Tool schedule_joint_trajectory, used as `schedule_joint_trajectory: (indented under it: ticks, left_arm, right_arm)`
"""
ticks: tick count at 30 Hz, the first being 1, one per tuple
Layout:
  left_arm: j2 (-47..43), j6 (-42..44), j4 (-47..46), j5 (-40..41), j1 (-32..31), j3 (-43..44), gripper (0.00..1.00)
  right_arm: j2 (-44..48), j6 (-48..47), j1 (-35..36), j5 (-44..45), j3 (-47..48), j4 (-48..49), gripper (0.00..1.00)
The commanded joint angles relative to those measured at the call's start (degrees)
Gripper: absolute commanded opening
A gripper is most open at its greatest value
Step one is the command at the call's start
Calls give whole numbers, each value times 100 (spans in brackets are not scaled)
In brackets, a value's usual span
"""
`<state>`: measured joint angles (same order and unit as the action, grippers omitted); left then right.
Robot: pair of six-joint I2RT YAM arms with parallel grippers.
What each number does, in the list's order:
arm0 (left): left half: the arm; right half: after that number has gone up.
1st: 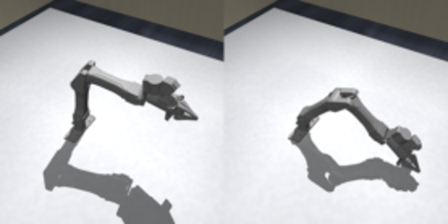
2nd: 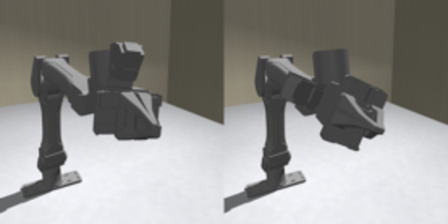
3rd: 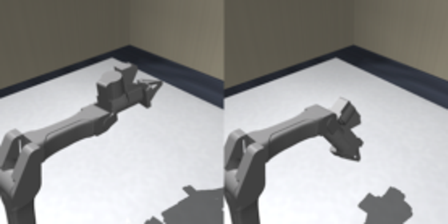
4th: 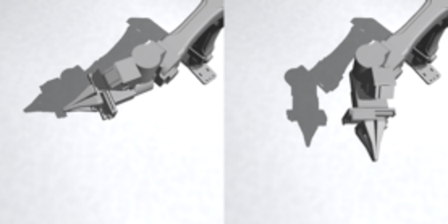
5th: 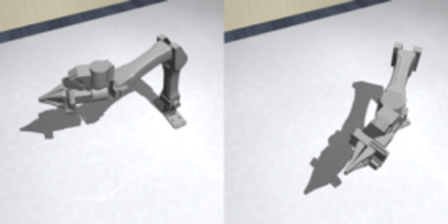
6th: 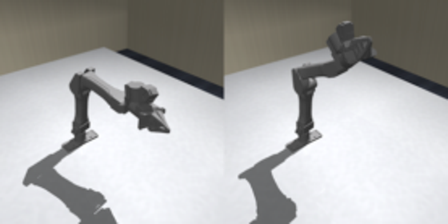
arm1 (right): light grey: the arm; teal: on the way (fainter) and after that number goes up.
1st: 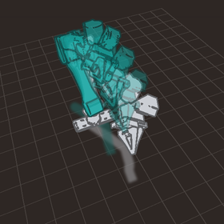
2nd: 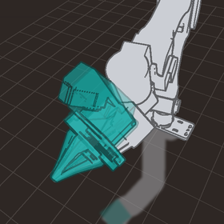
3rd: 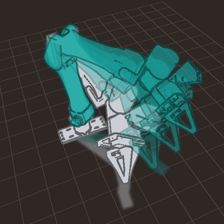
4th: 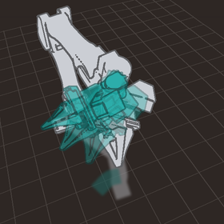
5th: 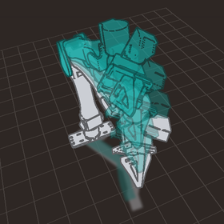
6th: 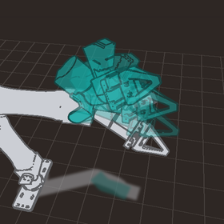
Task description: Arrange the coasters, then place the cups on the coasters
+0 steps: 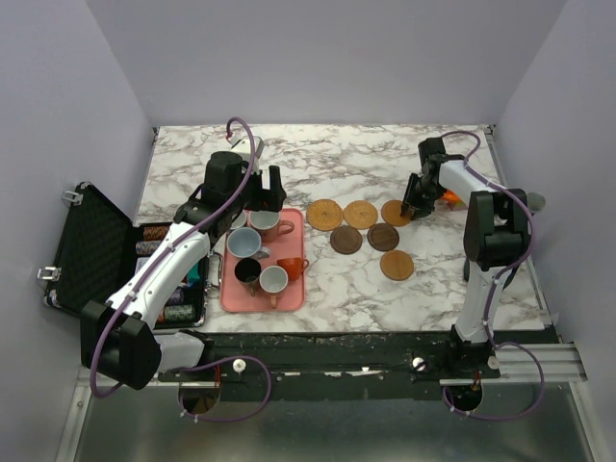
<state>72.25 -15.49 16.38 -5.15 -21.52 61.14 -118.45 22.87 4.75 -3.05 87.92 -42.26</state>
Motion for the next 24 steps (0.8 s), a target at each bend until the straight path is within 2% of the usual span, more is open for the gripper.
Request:
schedule_joint_trajectory:
  ticks: [1, 24]
  left_arm:
    - [-18, 10, 23, 5, -37, -6, 99]
    - [-9, 10, 14, 5, -37, -6, 99]
  right_arm:
    - [-134, -81, -10, -135, 129, -19, 44]
    - [-152, -292, 61, -266, 182, 86, 44]
